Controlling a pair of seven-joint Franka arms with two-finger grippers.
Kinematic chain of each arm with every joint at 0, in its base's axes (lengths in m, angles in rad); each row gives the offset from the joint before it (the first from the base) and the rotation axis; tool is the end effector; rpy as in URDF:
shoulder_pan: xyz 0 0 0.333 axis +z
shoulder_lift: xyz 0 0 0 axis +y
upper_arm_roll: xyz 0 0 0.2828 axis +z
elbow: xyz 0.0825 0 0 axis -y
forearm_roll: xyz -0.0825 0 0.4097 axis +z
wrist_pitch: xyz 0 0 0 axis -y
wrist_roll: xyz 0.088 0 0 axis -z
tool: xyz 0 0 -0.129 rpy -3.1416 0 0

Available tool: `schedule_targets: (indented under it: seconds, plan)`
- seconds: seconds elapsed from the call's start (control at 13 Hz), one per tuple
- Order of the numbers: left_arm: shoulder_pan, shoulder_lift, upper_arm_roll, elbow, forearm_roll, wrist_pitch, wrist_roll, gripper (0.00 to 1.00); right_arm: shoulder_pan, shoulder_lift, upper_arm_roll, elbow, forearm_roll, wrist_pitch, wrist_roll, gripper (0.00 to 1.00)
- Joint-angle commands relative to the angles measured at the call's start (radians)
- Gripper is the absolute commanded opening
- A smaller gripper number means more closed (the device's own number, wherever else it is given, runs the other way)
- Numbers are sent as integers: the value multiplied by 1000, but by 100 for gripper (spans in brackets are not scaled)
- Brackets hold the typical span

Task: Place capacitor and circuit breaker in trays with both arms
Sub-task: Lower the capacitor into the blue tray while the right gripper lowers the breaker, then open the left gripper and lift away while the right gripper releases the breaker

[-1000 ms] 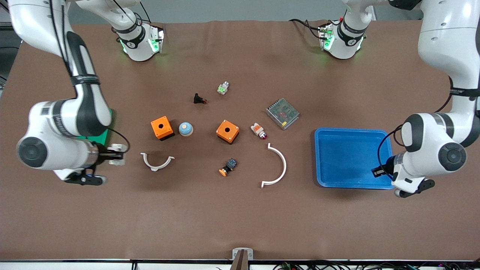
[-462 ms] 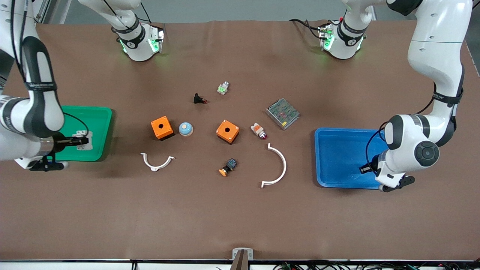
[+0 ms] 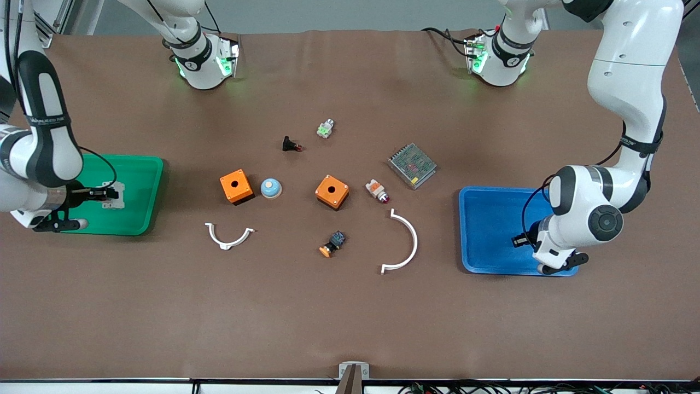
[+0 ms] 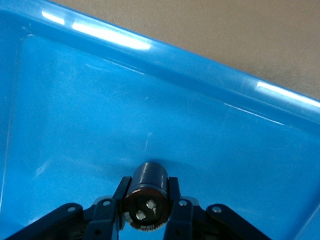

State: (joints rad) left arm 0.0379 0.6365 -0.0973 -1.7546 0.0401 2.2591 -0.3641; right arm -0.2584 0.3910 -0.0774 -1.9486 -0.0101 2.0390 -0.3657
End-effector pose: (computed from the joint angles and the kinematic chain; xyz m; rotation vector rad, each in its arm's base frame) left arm 0.6440 -0.0360 0.1303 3.0994 0.4564 -0.2070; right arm 0.5489 -0.1933 0.1889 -3.0412 -0.0566 0.4513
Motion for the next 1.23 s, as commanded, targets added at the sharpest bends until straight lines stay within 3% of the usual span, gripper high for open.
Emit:
schedule_targets:
  seconds: [0.0, 0.23, 0.62, 1.0, 1.08, 1.15]
  plan:
    - [8, -40, -5, -19, 1, 7, -15, 97, -53, -66, 21, -107, -22, 56, -39, 25]
    - [2, -122, -25, 13, 9, -48, -39, 100, -68, -55, 21, -109, -22, 128, -42, 25]
    - [5, -190, -39, 285, 35, -366, 17, 100, -88, -21, 21, -109, -22, 181, -41, 26]
    - [11, -392, -36, 302, 37, -524, 155, 100, -88, 20, 21, -125, -22, 253, -44, 28]
    - [11, -434, -39, 300, 35, -564, 160, 100, -82, 19, 21, -122, -22, 248, -42, 50]
    - [10, -475, -39, 299, 35, -610, 183, 100, -82, 17, 22, -112, -21, 242, -41, 99]
